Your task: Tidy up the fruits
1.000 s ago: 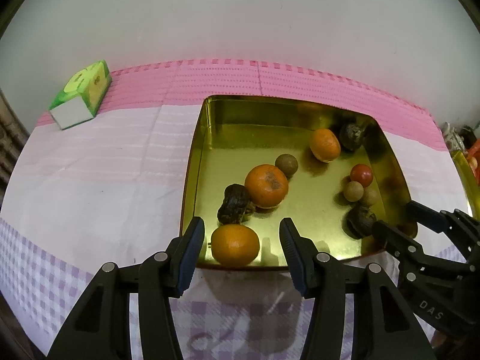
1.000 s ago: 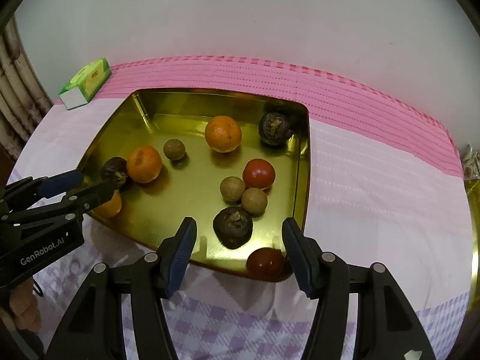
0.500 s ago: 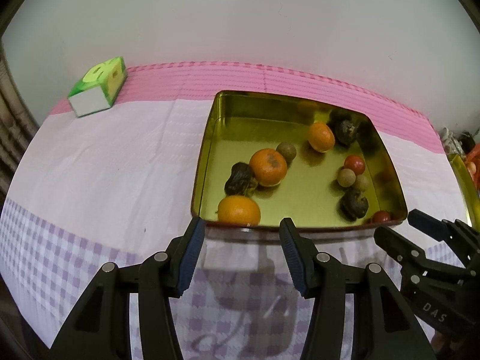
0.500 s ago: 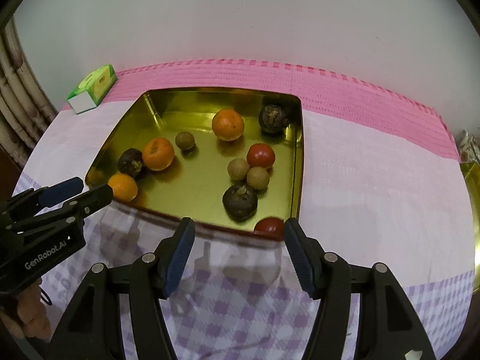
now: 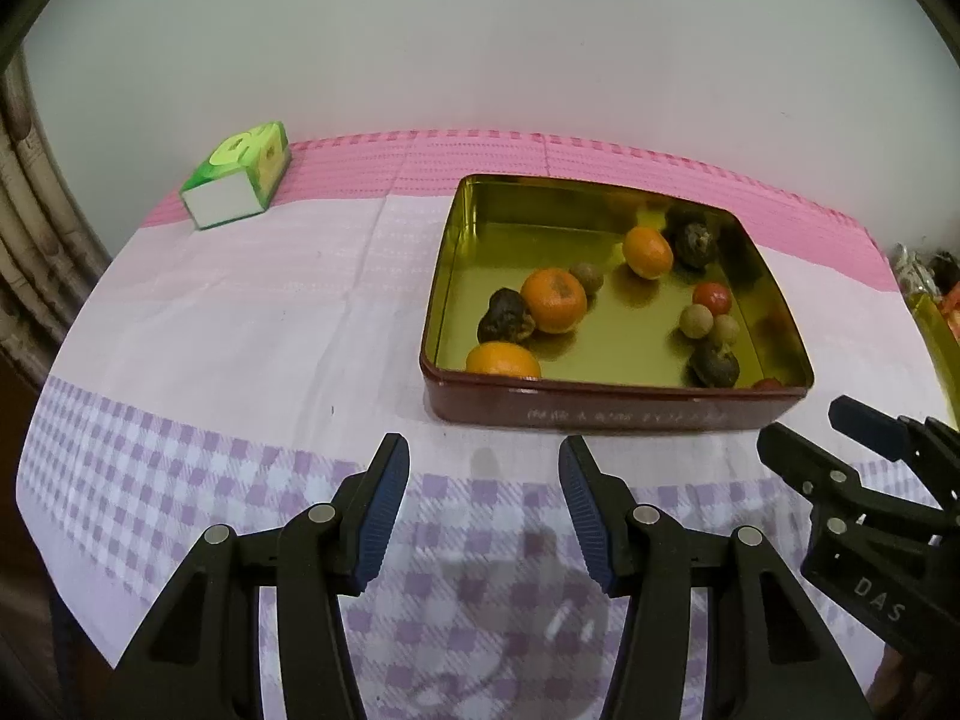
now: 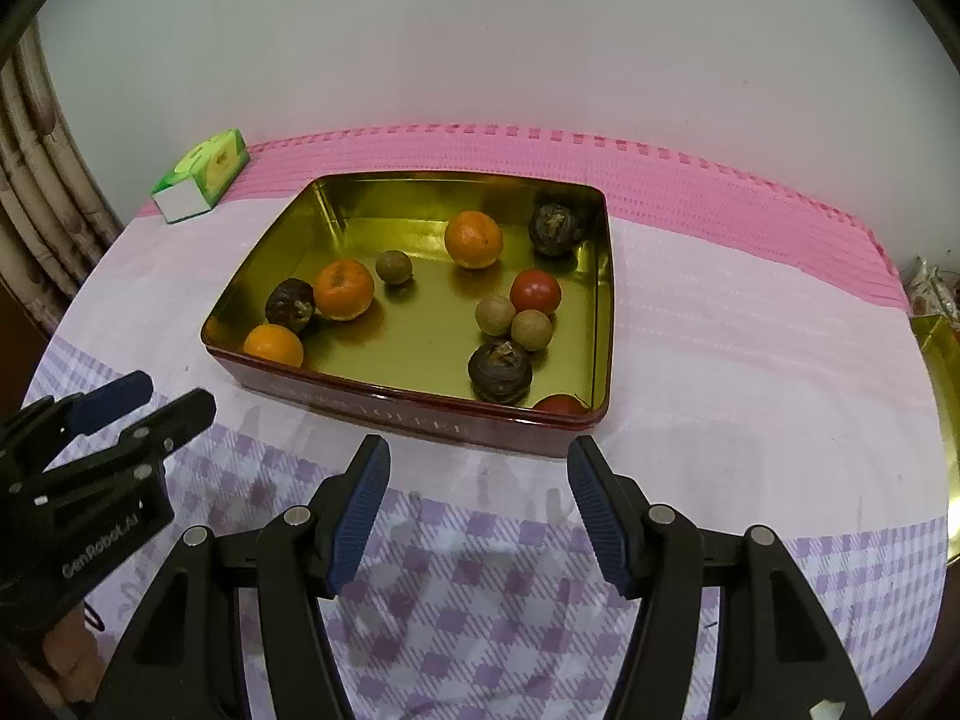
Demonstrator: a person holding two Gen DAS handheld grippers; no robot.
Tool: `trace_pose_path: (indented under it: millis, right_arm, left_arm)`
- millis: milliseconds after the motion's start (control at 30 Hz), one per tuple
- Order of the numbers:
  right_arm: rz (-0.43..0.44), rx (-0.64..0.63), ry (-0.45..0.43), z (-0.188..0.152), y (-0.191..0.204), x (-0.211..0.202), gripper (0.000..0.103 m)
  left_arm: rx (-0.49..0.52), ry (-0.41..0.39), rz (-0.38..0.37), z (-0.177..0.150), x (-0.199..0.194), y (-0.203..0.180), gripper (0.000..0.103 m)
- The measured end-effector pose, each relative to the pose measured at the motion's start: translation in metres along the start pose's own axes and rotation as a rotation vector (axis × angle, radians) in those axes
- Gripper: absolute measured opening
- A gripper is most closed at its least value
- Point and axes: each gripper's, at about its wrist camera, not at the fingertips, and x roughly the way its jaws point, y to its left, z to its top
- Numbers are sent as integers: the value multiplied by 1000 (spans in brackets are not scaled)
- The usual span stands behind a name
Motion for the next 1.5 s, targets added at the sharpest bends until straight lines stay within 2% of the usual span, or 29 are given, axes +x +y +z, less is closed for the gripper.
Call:
trace_pose_path:
  millis: [500, 1500]
  right_arm:
    - [0, 7, 2, -13, 0, -6, 59]
    - [-6, 6, 20, -18, 1, -3, 59]
  left_arm:
    - [-9, 3, -14, -8, -4, -7, 54]
    - [-6, 29, -18, -13, 0, -12, 54]
